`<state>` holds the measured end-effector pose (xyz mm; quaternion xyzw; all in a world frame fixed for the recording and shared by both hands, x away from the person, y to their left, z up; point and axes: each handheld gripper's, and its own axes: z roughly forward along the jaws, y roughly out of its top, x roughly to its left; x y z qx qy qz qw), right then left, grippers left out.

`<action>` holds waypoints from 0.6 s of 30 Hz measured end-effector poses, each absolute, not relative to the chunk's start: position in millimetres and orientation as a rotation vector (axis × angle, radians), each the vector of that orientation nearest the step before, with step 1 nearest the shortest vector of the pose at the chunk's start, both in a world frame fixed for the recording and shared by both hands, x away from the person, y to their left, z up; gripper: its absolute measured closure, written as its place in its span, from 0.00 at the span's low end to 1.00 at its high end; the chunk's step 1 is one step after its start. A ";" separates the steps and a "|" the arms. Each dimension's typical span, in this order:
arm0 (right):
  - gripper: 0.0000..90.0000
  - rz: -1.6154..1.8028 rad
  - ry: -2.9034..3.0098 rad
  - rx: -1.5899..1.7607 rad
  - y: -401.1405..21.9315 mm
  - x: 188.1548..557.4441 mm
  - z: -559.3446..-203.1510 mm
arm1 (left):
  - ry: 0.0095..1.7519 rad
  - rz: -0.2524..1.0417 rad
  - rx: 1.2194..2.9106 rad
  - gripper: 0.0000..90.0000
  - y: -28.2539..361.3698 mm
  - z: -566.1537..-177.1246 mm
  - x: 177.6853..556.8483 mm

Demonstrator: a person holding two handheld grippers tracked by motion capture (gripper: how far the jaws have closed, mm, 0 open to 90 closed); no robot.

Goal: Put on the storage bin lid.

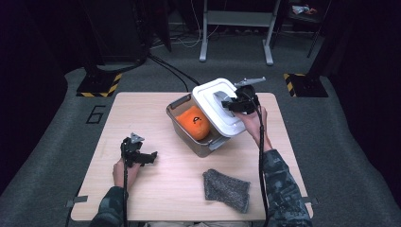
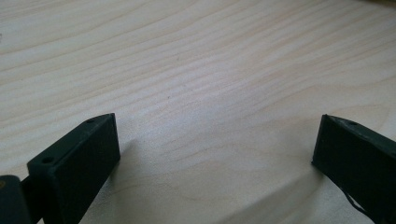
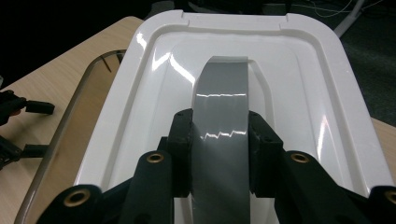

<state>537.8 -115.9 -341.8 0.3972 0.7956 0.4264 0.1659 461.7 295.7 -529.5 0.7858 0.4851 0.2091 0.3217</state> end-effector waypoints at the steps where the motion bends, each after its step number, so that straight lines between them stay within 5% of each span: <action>1: 0.75 1.214 2.266 1.131 -115.9 537.8 -341.8 | 1.274 0.549 2.064 0.00 295.7 -529.5 461.7; 18: 0.74 1.232 2.362 1.094 -72.8 537.9 -353.8 | 1.278 0.546 2.059 0.00 295.4 -529.6 461.5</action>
